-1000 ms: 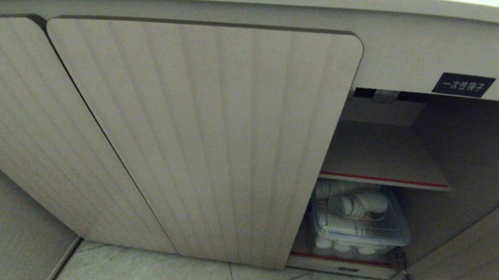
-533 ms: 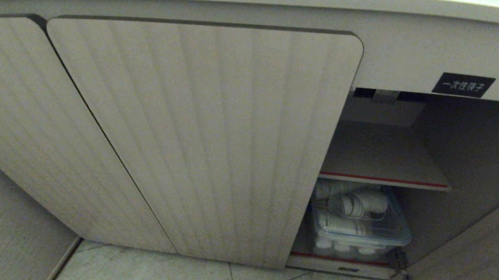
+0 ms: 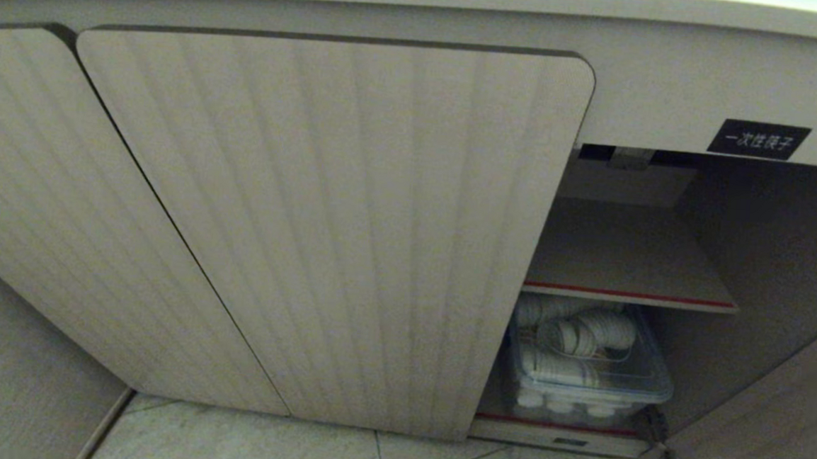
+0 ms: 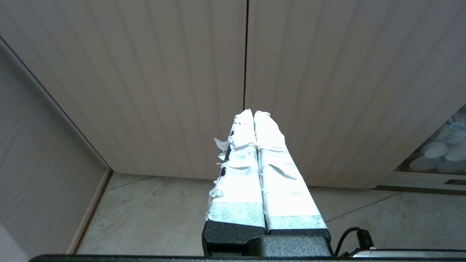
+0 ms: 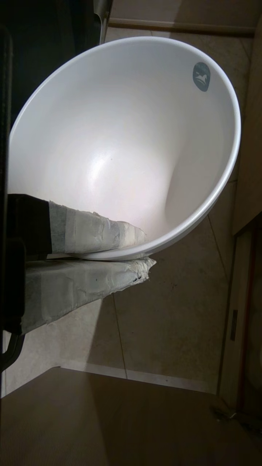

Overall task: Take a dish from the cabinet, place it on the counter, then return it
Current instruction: Place it on the table

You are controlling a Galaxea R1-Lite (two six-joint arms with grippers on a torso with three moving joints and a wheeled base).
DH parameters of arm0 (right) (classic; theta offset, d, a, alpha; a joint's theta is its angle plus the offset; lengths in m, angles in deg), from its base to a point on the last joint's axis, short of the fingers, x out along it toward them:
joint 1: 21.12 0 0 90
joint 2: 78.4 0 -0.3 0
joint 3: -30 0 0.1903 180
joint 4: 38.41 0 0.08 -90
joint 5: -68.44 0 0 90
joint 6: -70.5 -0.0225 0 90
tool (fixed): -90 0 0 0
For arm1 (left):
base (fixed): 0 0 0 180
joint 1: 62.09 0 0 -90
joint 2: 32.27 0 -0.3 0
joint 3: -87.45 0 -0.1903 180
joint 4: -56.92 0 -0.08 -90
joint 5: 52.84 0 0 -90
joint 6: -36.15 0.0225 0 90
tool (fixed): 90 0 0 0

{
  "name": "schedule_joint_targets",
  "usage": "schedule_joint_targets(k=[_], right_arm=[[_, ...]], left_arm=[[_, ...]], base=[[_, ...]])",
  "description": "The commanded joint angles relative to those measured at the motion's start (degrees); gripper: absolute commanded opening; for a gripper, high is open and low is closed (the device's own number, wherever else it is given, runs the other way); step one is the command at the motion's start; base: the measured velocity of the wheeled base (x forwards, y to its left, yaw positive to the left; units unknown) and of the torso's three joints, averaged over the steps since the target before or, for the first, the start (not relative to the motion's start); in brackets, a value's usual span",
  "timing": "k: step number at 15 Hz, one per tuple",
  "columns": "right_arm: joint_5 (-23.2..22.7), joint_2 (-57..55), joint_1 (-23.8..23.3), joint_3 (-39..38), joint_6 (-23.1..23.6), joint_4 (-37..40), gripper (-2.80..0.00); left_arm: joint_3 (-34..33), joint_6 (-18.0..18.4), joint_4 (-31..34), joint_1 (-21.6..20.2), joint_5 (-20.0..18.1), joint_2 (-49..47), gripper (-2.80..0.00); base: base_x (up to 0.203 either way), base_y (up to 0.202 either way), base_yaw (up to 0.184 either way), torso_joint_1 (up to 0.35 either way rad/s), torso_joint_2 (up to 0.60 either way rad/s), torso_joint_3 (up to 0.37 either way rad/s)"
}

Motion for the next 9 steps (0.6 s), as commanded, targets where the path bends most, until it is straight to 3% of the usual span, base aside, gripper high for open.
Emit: schedule_joint_targets(k=[1,9], right_arm=[[-0.13,-0.25,-0.03,-0.18,-0.04,0.08,-2.80],[-0.22,-0.25,-0.82,-0.54,-0.39,-0.09,-2.80]], left_arm=[[0.04,0.00,-0.02,0.01,-0.02,0.02,-2.80],[-0.05,0.00,-0.02,0.01,-0.02,0.02,-2.80]], base=[[0.000,0.000,0.000,0.000,0.00,0.000],[0.000,0.000,0.000,0.000,0.00,0.000]])
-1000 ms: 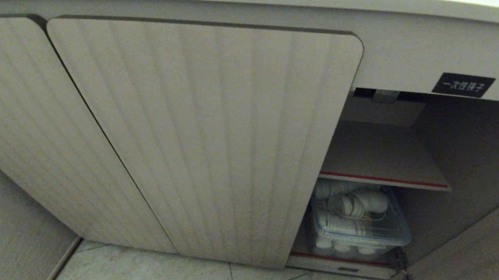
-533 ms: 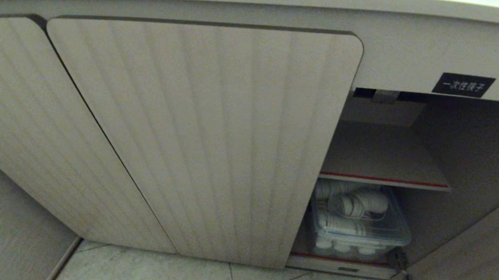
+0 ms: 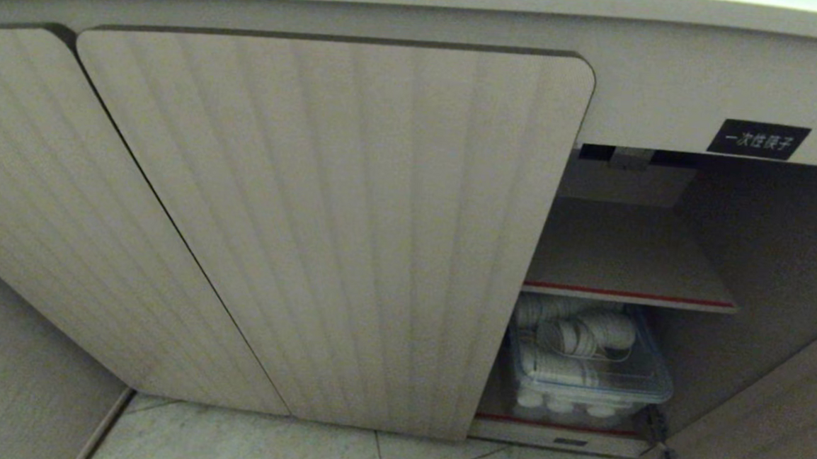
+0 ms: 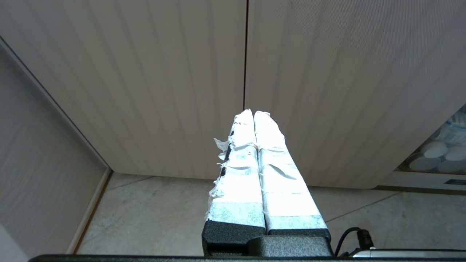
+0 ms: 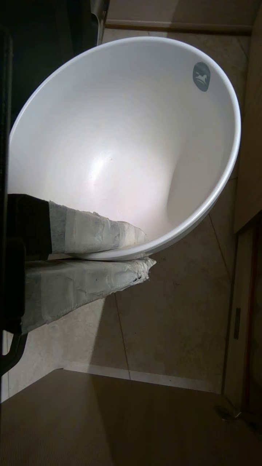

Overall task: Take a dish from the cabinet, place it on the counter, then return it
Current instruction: Place it on the table

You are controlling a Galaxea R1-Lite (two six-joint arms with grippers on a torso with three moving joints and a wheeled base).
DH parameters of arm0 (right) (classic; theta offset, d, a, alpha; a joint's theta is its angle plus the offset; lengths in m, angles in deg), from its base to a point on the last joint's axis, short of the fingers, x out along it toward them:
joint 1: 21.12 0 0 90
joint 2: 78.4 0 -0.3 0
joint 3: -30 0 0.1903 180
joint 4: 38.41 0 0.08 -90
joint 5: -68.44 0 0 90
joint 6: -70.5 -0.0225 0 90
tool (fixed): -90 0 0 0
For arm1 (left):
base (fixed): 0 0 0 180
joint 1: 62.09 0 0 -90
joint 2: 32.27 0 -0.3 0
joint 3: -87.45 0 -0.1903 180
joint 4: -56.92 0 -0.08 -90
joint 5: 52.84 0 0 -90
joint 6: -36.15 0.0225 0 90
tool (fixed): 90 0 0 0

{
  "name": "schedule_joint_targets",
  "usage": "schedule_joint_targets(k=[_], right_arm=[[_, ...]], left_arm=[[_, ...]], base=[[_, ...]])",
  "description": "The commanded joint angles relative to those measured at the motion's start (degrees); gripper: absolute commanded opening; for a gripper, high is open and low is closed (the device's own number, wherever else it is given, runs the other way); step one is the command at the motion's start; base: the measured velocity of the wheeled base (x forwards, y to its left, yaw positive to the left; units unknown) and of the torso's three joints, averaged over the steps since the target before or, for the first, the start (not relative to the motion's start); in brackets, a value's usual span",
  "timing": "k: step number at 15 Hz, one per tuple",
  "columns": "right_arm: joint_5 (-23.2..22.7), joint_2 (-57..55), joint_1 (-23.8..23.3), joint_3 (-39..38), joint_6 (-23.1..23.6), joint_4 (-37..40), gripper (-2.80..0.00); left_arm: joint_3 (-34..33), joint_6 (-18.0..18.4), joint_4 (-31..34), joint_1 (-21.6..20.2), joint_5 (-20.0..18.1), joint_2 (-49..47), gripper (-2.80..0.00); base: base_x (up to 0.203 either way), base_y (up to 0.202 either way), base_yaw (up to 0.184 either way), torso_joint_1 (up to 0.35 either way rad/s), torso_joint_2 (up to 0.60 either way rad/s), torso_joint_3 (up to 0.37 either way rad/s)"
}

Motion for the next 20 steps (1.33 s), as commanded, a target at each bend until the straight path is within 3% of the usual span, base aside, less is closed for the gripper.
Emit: schedule_joint_targets(k=[1,20], right_arm=[[-0.12,-0.22,-0.04,0.03,-0.04,0.04,-2.80],[-0.12,-0.05,-0.84,0.47,0.31,0.31,-2.80]], left_arm=[[0.02,-0.04,-0.02,0.01,-0.02,0.02,-2.80],[-0.05,-0.04,-0.02,0.01,-0.02,0.02,-2.80]], base=[[0.000,0.000,0.000,0.000,0.00,0.000],[0.000,0.000,0.000,0.000,0.00,0.000]])
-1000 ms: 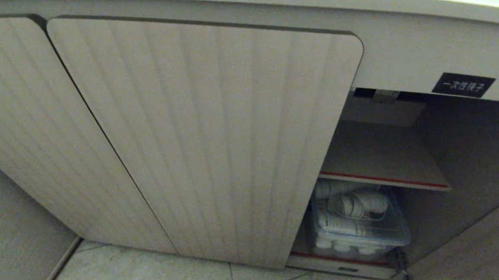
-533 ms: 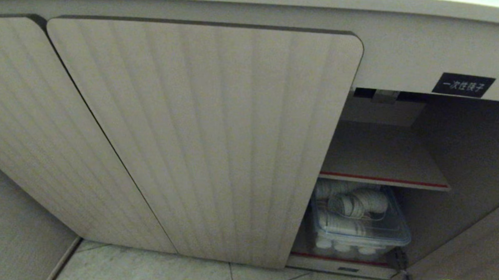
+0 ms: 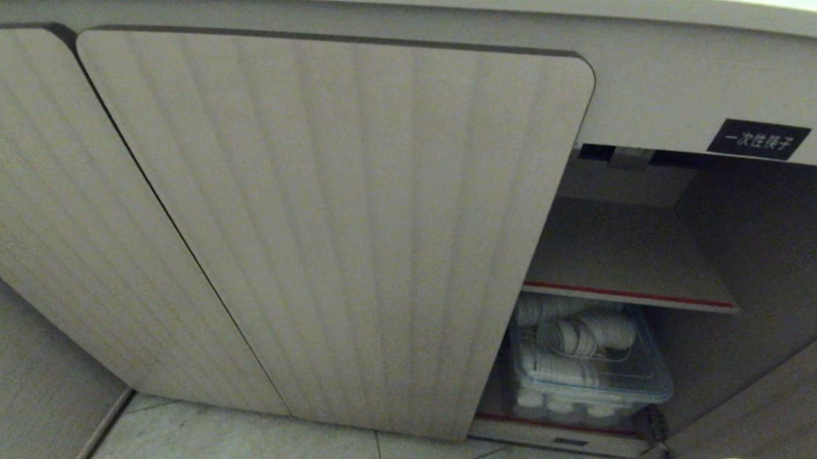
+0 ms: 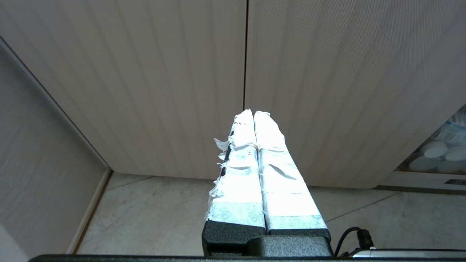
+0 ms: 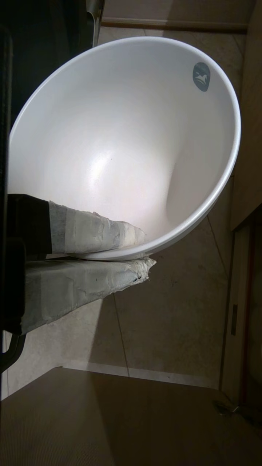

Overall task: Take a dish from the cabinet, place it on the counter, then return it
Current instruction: Place it on the table

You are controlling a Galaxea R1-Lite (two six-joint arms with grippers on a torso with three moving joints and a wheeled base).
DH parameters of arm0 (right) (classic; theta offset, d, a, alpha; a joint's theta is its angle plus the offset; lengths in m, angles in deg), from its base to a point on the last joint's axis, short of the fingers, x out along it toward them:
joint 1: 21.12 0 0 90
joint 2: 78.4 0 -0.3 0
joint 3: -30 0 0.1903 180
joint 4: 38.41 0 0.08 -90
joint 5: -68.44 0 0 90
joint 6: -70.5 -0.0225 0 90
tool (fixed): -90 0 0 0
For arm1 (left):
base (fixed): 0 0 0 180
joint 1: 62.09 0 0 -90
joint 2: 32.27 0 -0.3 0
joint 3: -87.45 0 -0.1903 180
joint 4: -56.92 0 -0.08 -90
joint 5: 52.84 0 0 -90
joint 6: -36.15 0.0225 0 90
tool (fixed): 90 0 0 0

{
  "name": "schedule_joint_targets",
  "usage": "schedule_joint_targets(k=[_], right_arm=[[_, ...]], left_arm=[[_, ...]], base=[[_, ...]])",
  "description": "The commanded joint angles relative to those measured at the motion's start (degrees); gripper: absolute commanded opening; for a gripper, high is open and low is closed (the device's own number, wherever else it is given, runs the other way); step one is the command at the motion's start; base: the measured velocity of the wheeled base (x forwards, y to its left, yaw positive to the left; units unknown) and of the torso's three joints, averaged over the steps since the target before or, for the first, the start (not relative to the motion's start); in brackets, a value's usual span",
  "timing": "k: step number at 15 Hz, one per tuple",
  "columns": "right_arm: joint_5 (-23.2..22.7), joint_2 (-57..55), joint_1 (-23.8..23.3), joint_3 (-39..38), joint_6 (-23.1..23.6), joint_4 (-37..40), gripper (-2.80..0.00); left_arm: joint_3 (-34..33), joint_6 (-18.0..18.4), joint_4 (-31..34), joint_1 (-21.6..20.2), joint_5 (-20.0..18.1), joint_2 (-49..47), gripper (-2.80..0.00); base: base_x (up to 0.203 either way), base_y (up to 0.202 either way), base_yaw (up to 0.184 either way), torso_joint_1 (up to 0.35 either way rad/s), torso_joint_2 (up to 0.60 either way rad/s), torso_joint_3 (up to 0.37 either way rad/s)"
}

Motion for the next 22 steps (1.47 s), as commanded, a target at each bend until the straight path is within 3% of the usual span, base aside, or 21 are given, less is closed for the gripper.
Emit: schedule_joint_targets(k=[1,14,22], right_arm=[[-0.11,-0.05,-0.01,0.01,-0.04,0.20,-2.80],[-0.37,0.05,-0.62,-0.17,1.08,0.46,-2.80],[-0.63,0.13,-0.80,-0.34,1.28,0.45,-2.80]], left_arm=[[0.03,-0.03,-0.04,0.01,0.02,0.02,-2.80],[-0.05,-0.03,-0.04,0.01,0.02,0.02,-2.80],[-0.05,-0.03,-0.04,0.01,0.02,0.02,-2.80]], base=[[0.000,0.000,0.000,0.000,0.00,0.000],[0.000,0.000,0.000,0.001,-0.01,-0.005],[0.000,0.000,0.000,0.083,-0.38,-0.305]])
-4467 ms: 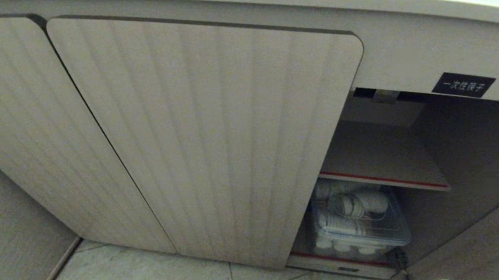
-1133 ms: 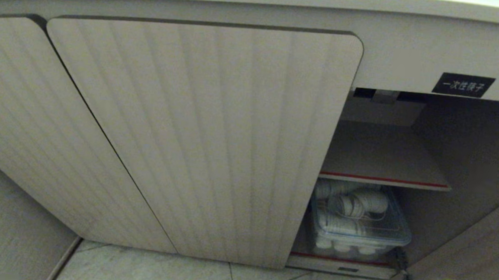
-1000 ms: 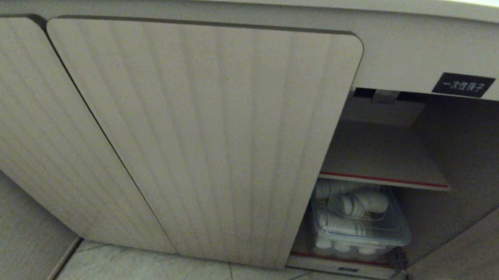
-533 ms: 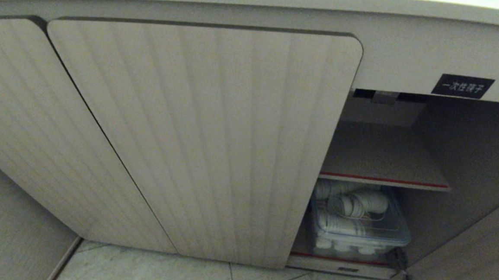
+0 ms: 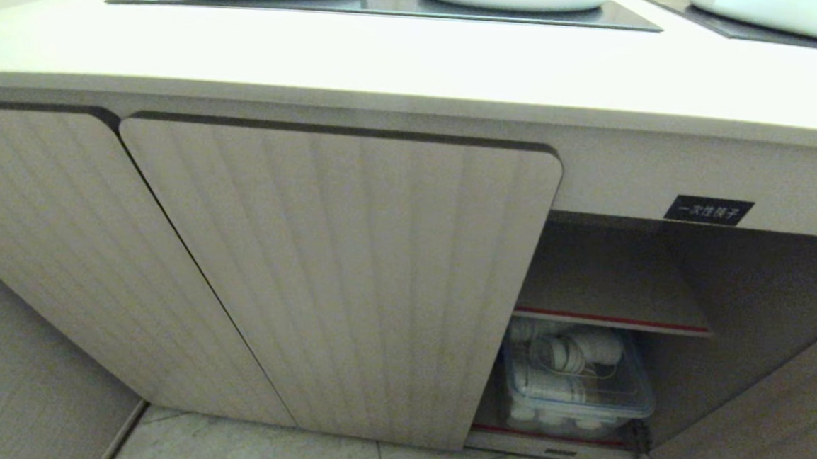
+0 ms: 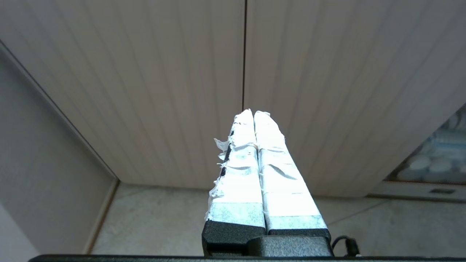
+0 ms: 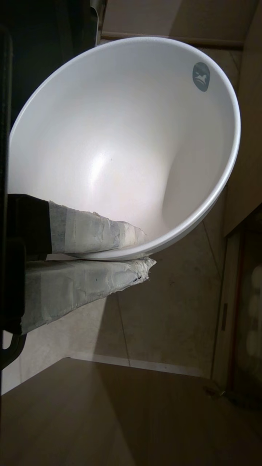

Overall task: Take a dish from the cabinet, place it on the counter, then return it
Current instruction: Place it on the table

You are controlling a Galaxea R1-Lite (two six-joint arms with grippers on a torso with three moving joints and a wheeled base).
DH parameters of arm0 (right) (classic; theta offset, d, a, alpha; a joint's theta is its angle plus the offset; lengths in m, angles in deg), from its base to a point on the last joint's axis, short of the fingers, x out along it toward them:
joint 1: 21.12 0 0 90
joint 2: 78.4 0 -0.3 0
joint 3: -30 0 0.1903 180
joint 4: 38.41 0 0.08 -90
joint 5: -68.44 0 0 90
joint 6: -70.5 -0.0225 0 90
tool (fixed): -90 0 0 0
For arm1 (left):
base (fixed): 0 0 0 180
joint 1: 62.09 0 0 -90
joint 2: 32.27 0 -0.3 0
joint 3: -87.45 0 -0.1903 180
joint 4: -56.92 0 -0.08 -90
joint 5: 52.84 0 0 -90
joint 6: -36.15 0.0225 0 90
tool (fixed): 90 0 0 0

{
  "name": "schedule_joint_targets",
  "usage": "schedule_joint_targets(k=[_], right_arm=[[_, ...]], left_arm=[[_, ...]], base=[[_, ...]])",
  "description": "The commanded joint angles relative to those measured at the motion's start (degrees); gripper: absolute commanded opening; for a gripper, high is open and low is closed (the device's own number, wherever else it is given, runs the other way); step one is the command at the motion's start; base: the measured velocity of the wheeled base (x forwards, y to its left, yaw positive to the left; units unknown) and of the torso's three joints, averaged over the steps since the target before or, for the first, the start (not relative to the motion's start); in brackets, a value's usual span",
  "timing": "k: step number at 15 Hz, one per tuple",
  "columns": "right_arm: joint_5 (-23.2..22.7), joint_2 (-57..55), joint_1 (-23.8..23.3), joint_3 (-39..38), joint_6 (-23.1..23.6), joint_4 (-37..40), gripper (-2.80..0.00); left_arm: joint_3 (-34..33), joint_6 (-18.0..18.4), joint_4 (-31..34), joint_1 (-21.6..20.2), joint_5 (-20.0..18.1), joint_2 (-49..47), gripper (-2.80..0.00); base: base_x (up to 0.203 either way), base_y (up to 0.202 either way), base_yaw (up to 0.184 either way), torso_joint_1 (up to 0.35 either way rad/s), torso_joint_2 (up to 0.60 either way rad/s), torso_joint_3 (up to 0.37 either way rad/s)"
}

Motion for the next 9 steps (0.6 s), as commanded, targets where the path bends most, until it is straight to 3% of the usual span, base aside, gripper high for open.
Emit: schedule_joint_targets(k=[1,9], right_arm=[[-0.08,-0.06,0.02,-0.02,-0.05,0.01,-2.80],[-0.08,-0.07,0.02,-0.10,-0.05,0.10,-2.80]], left_arm=[[-0.07,-0.03,0.04,0.04,0.00,0.02,-2.80],[-0.07,-0.03,0.04,0.03,0.00,0.02,-2.80]], base=[[0.000,0.000,0.000,0.144,-0.49,-0.313],[0.000,0.000,0.000,0.173,-0.47,-0.304]])
